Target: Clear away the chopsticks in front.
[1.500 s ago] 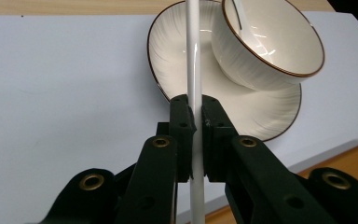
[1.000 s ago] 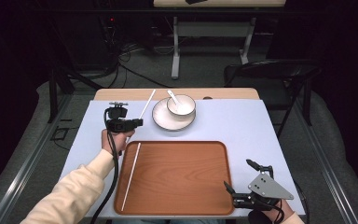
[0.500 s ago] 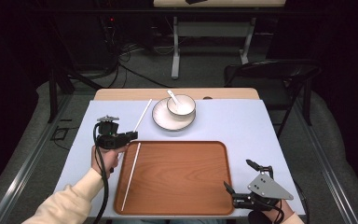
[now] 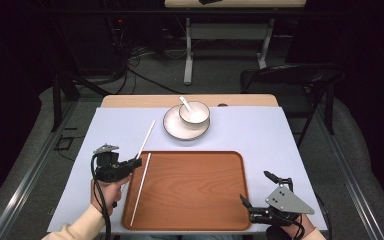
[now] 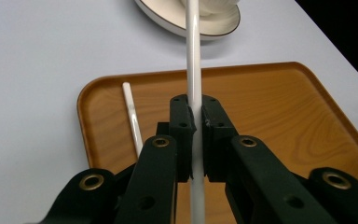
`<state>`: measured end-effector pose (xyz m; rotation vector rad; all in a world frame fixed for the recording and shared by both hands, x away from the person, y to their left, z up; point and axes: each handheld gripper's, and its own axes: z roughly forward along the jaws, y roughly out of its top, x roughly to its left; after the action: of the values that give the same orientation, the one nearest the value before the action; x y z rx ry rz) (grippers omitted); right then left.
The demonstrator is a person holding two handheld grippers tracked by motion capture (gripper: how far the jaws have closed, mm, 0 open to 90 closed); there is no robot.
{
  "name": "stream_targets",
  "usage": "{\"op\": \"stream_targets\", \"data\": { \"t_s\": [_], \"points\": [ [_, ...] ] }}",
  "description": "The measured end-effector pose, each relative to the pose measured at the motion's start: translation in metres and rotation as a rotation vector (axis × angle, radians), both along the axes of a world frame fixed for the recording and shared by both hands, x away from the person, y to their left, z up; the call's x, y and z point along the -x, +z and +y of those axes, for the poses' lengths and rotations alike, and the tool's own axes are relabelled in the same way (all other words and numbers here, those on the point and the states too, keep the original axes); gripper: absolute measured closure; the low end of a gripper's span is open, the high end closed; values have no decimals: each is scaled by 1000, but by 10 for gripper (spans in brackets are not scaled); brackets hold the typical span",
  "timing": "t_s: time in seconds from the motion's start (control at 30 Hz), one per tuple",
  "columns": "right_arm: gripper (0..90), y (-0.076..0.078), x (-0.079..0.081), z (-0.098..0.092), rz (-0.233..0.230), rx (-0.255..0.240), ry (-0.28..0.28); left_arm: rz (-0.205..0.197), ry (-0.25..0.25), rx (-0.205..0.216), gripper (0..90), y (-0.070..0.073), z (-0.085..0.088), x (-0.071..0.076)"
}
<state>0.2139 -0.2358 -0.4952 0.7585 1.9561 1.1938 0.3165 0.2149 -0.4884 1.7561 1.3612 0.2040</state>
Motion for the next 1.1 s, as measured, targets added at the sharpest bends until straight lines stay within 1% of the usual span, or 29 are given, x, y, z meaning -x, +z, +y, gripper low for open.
{"op": "stream_targets", "data": {
  "t_s": [0.03,0.07,0.13,0.17,0.2,0.27,0.3,0.37,0.43,0.5,0.57,0.63,0.7,0.73,0.77,0.83,0.9,0.93,0.97,1.0,1.1],
  "points": [
    [51,0,0,0,2,1,1,-4,11,-12,847,-3,0,3],
    [51,0,0,-1,7,-1,-2,1,24,-11,846,-7,1,6],
    [50,0,0,-1,7,-3,-3,46,30,-3,847,-16,2,10],
    [50,0,0,-1,5,-4,-3,70,43,-13,846,-24,4,14],
    [50,0,0,-1,5,-4,-3,70,43,-13,846,-24,4,14],
    [51,0,0,-1,8,-1,-4,85,60,-11,846,-29,5,17],
    [51,0,0,-1,6,-1,-4,102,70,-6,846,-34,6,20],
    [51,0,0,0,6,-1,-5,124,85,-7,846,-39,7,23],
    [51,0,0,0,8,-1,-5,167,84,-2,846,-44,7,25],
    [51,0,0,0,11,0,-5,194,77,-7,845,-48,5,27],
    [51,0,0,0,10,0,-4,212,81,-6,845,-50,5,28],
    [51,0,0,0,8,0,-4,225,97,-3,845,-52,5,30],
    [51,0,0,0,9,-1,-3,225,116,-8,845,-53,5,30],
    [51,0,0,0,9,-1,-3,228,130,-2,845,-54,6,30],
    [51,0,0,0,9,-1,-2,239,132,-5,844,-55,6,29],
    [51,0,0,-1,7,-2,0,259,133,-24,840,-58,4,28],
    [51,0,0,-1,9,-2,0,267,140,-27,833,-60,3,26],
    [51,0,0,-1,6,-1,0,265,147,-25,828,-60,3,26],
    [51,0,0,-1,5,-1,0,262,146,-36,814,-60,3,26],
    [51,0,0,-1,5,-2,-1,261,144,-34,802,-60,2,26],
    [51,0,0,-1,5,-2,0,255,130,-41,778,-60,2,26]
  ]
}}
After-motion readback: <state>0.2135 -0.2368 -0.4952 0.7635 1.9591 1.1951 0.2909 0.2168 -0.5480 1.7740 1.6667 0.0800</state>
